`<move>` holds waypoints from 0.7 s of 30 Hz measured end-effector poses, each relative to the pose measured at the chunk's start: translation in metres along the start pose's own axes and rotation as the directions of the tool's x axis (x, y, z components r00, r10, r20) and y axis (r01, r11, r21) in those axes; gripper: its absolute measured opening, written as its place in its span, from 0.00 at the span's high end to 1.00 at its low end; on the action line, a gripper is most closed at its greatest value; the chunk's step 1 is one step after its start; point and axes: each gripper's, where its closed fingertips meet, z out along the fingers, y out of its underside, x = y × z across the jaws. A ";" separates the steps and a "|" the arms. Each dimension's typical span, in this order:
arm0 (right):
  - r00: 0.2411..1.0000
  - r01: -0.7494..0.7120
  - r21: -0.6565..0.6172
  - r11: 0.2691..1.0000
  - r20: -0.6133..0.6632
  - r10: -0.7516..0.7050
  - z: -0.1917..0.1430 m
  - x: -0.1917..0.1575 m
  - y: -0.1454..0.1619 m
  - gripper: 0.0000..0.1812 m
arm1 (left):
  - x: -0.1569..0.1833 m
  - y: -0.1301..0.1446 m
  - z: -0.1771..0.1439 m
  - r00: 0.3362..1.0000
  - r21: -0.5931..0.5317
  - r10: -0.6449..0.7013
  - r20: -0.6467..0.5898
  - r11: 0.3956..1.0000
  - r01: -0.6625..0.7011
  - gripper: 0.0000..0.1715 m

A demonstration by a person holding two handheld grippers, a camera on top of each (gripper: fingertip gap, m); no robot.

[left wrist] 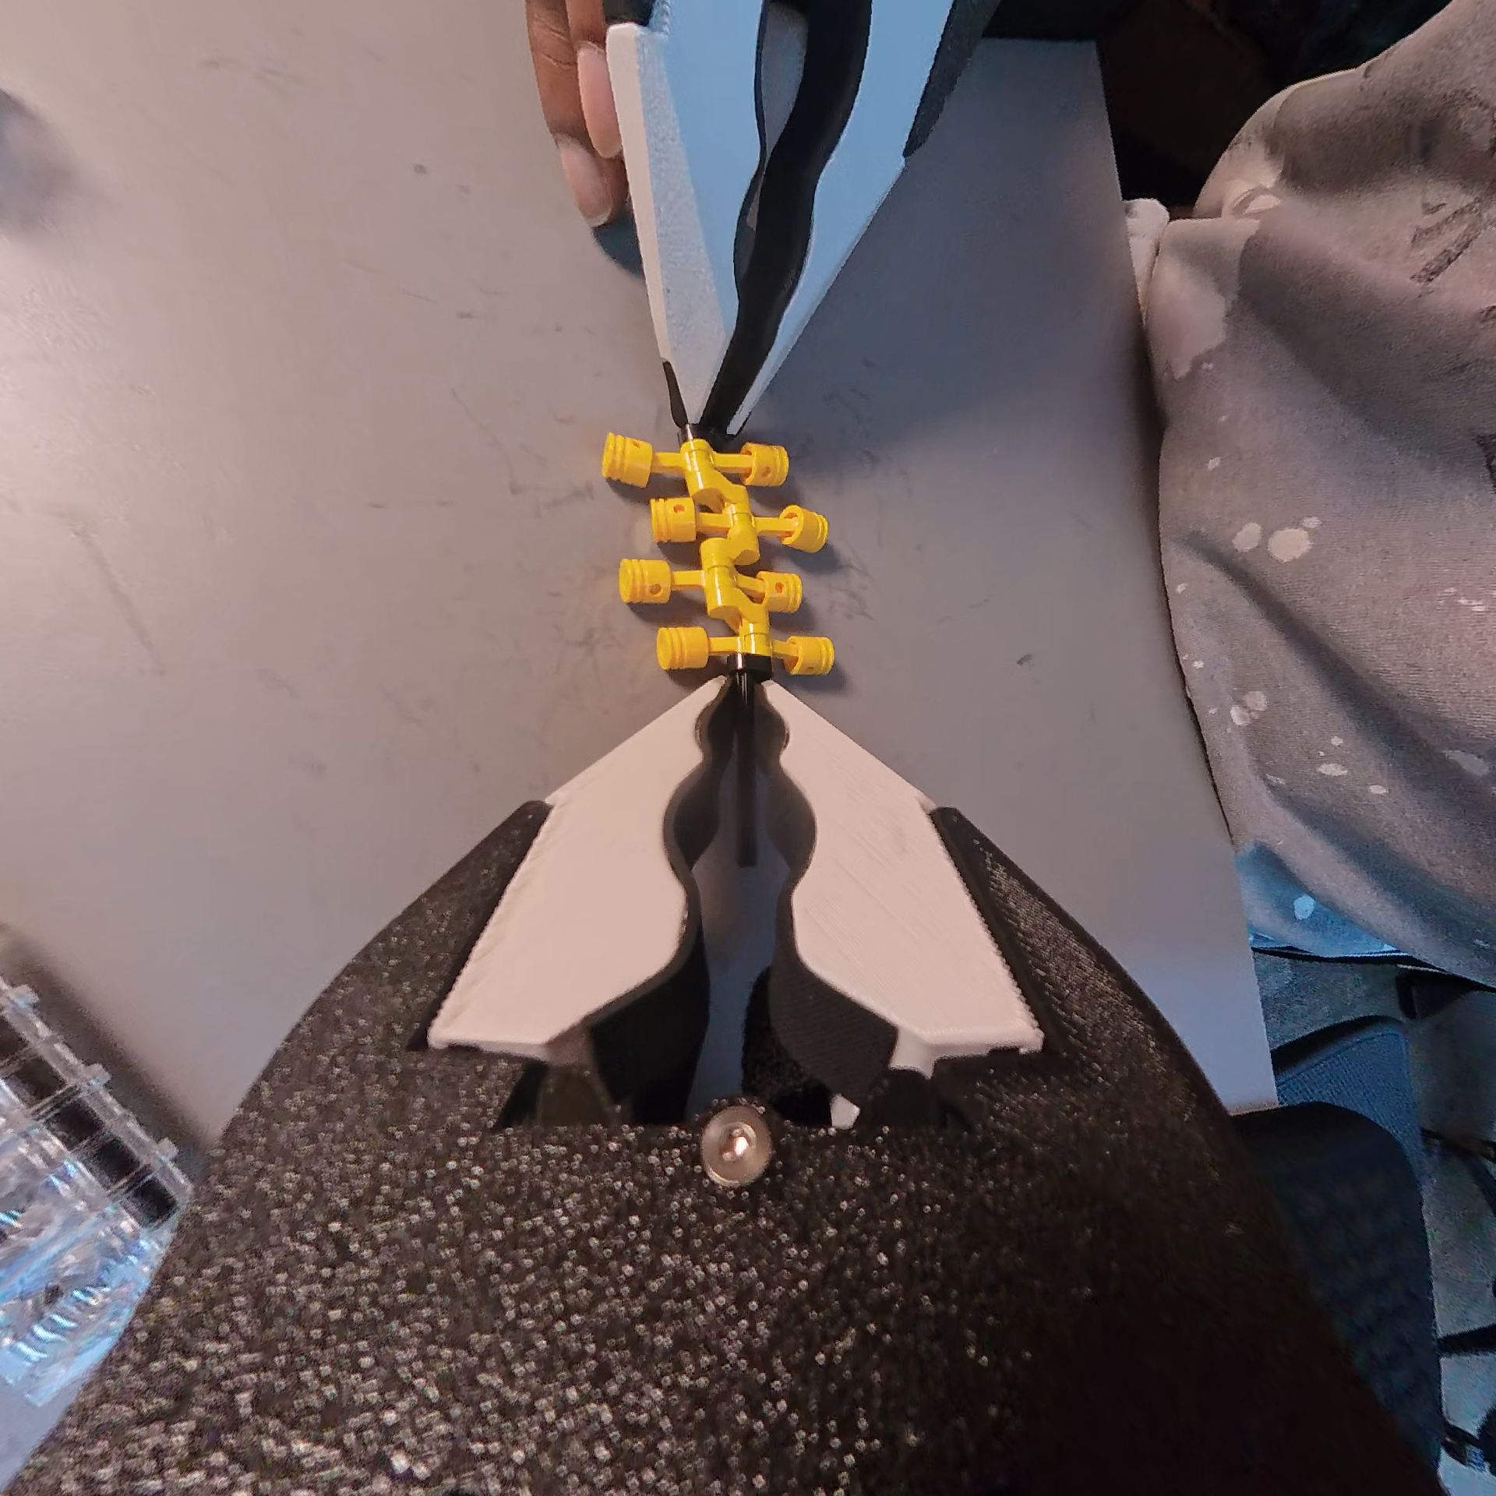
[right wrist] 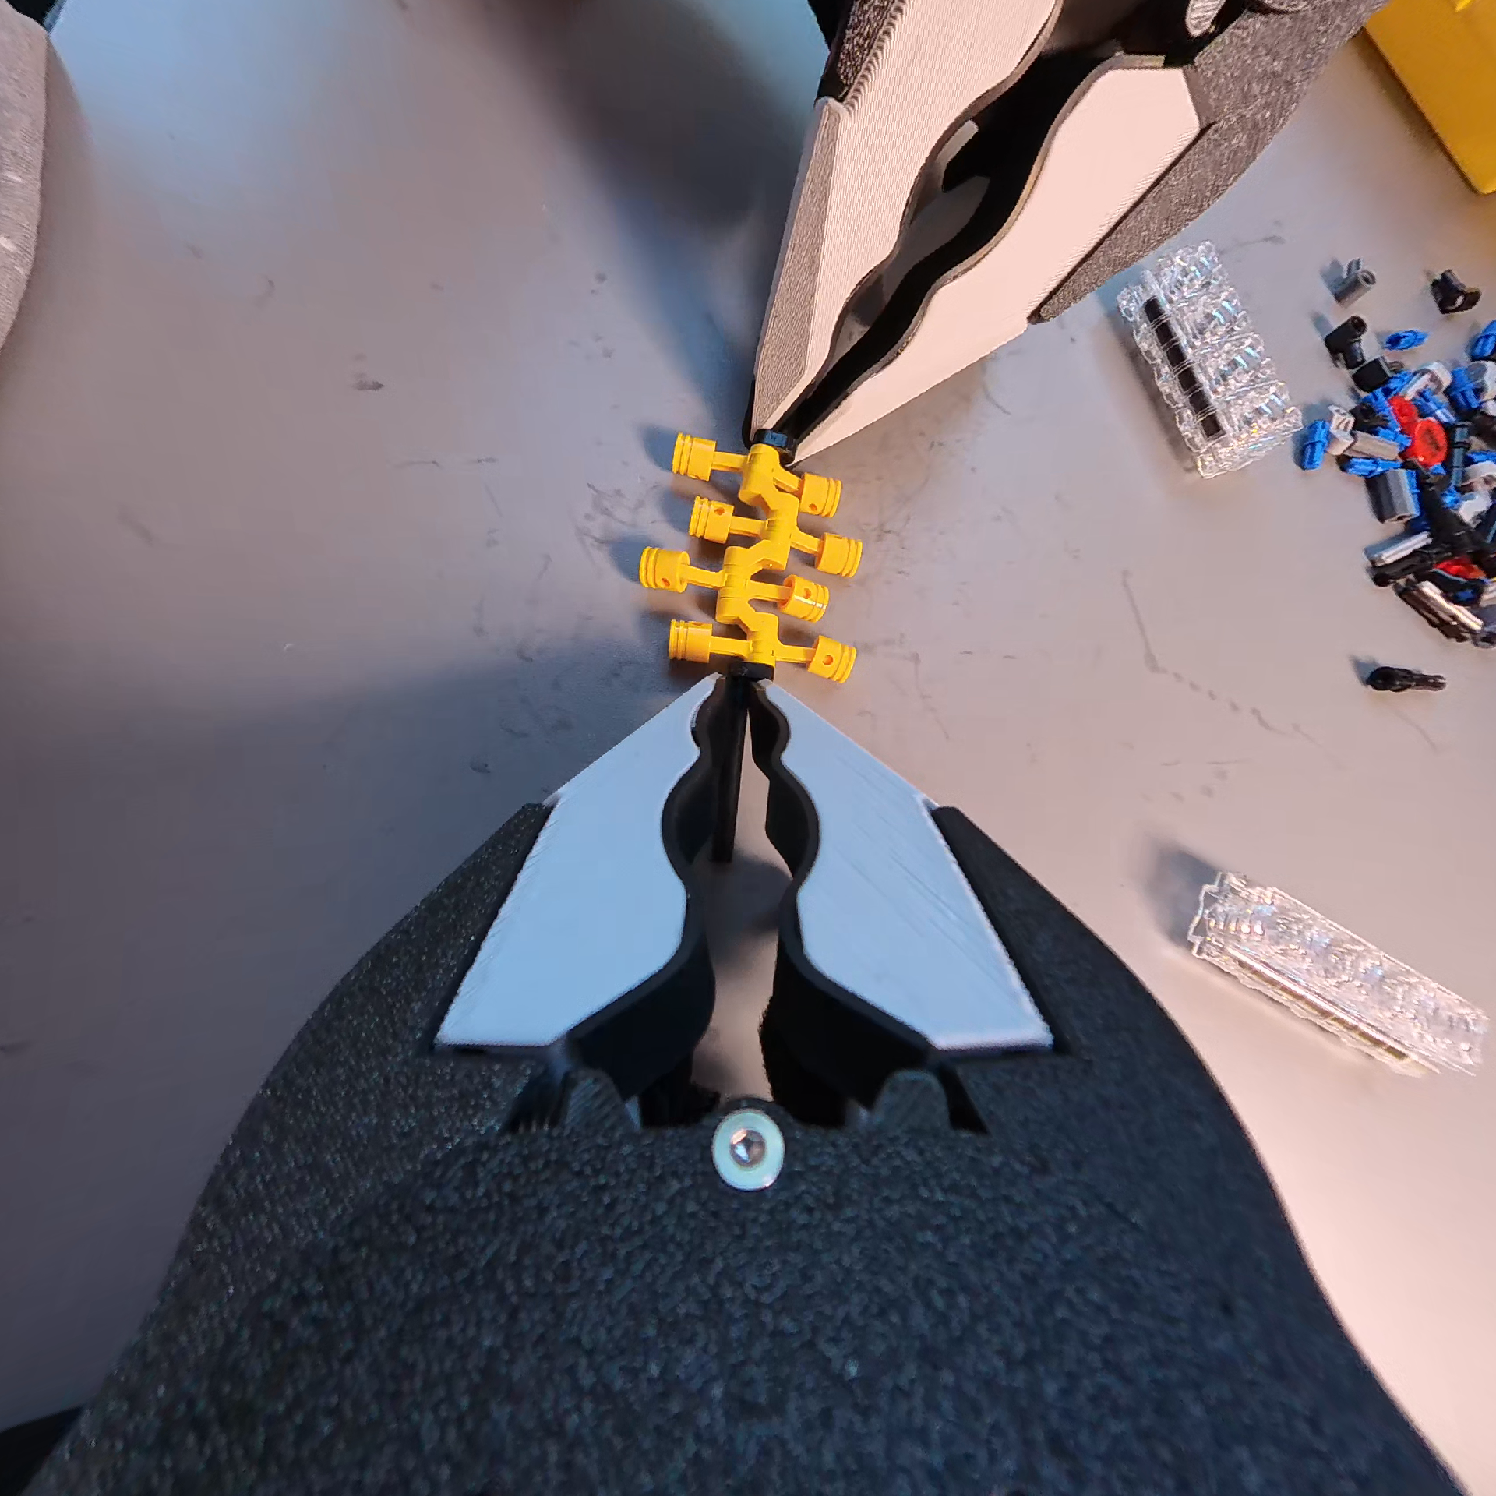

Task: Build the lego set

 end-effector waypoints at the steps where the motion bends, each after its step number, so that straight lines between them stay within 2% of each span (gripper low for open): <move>1: 1.000 -0.004 0.003 1.000 -0.001 0.004 0.000 0.000 0.000 1.00 | 0.000 0.000 0.000 1.000 0.000 -0.002 -0.004 1.000 0.002 1.00; 6: 1.000 -0.021 0.001 1.000 0.000 0.021 0.000 0.000 0.000 1.00 | 0.001 -0.001 0.001 1.000 -0.012 -0.006 -0.009 1.000 0.006 1.00; 14: 0.999 -0.044 0.010 0.999 -0.025 0.044 -0.001 0.000 0.001 0.99 | 0.002 -0.002 0.002 0.993 0.073 -0.116 -0.001 0.991 0.116 1.00; 21: 0.999 -0.047 0.021 0.999 -0.014 0.048 -0.003 0.000 0.002 0.98 | 0.003 -0.001 0.002 0.990 0.088 -0.139 0.017 0.987 0.137 0.99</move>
